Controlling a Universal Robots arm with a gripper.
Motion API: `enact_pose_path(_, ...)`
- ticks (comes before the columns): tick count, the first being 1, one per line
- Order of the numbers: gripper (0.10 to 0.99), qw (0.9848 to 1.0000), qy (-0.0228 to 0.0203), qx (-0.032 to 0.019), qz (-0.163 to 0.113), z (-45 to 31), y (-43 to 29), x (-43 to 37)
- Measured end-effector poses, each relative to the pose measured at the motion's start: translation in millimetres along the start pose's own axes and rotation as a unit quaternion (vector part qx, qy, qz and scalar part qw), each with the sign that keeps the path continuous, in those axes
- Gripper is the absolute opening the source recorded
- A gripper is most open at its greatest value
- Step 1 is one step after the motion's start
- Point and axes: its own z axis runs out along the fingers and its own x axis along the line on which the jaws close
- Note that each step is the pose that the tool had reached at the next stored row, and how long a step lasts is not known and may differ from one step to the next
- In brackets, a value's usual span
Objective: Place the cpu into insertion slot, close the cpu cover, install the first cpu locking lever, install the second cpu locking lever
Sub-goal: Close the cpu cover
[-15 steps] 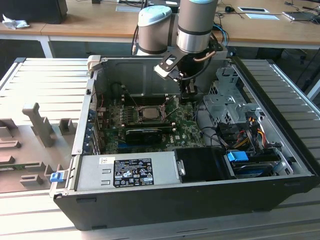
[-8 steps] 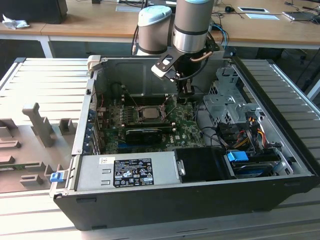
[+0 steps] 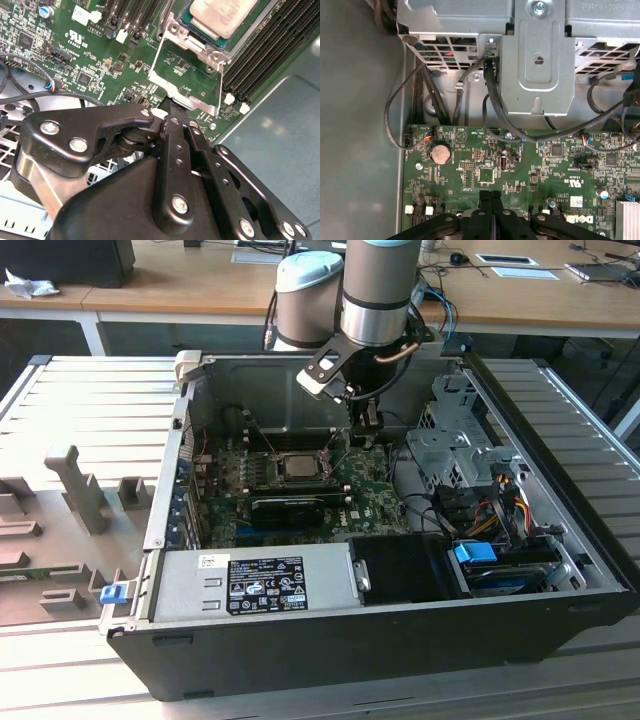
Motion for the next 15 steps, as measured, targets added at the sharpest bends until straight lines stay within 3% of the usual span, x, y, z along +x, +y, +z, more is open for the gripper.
enact_pose_path(15, 0.106, 1.0000, 0.0000, 0.0000, 0.000, -0.4, -7.7, 0.2)
